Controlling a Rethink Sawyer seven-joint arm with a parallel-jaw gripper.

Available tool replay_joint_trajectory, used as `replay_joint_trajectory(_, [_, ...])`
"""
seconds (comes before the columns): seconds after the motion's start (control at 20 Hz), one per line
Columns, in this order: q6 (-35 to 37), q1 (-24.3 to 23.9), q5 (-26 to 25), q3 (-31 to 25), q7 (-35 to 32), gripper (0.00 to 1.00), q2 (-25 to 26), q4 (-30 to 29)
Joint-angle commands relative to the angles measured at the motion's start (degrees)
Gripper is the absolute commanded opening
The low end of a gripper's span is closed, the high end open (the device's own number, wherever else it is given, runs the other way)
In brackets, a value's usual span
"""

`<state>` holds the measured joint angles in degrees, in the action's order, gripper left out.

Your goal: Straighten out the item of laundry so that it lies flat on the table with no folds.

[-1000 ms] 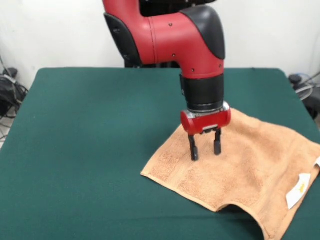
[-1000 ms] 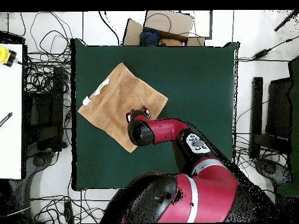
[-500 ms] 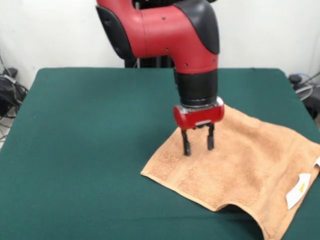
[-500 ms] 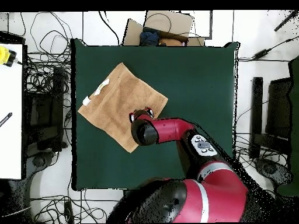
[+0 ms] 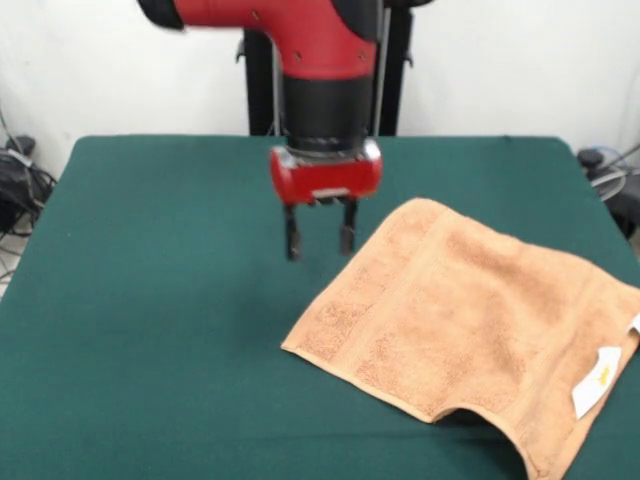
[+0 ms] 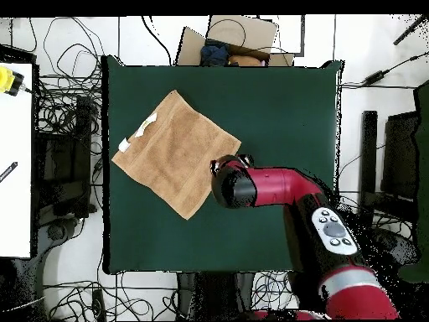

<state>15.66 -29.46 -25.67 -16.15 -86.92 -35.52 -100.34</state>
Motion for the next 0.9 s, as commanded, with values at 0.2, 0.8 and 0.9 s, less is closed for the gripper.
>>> replay_joint_trajectory(0.2, [10.8,-3.3,-3.1,-7.0,8.7,1.00,-8.6,-2.4])
replay_joint_trajectory(0.8, [1.8,-1.7,-5.7,-7.9,1.6,1.00,0.6,-1.6])
replay_joint_trajectory(0.9, [0.8,-1.6,-5.9,-8.1,1.0,1.00,1.6,-1.5])
